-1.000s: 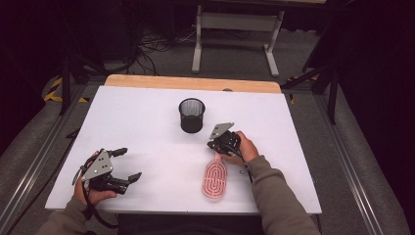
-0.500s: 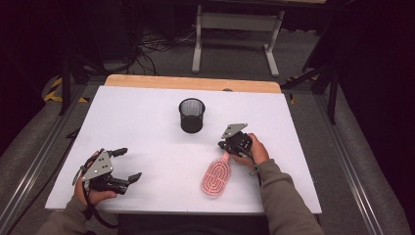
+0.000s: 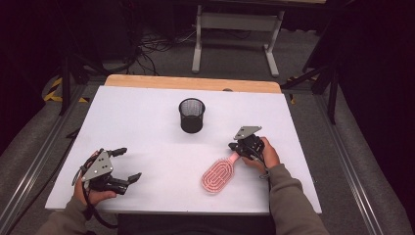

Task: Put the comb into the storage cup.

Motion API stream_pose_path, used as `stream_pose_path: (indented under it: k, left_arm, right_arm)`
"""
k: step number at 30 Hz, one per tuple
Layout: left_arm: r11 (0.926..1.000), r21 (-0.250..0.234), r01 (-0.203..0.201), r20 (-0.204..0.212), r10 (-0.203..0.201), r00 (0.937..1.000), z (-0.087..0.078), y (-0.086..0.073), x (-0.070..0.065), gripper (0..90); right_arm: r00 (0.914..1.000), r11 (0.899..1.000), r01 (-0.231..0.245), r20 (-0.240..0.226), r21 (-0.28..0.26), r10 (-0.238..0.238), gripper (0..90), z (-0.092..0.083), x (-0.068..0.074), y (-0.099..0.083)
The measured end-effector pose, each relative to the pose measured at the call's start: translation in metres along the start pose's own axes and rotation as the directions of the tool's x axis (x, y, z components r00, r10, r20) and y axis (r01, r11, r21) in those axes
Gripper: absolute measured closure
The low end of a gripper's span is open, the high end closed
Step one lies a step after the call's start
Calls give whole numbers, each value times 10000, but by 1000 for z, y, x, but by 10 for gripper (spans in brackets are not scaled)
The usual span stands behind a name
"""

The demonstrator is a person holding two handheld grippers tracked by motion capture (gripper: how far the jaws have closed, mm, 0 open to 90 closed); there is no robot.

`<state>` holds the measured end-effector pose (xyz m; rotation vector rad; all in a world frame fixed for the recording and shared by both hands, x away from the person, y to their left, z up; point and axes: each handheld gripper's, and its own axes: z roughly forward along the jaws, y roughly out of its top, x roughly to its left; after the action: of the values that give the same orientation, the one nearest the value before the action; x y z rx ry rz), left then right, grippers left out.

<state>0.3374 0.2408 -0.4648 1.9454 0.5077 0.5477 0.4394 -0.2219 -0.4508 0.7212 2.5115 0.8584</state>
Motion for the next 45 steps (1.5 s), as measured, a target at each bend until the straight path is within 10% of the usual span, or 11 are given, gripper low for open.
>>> stream_pose_path:
  k: [29, 45]
  left_arm:
    - [10000, -11, -47, 46, 47, 10000, 0, 1, -1, 60]
    - [10000, 27, -59, 75, 59, 10000, 0, 1, -2, 59]
  right_arm:
    - [9982, 9982, -593, -68, -14, 592, 900, -52, 8, -43]
    - [9978, 9991, -95, -647, 415, 122, 900, -57, 29, -58]
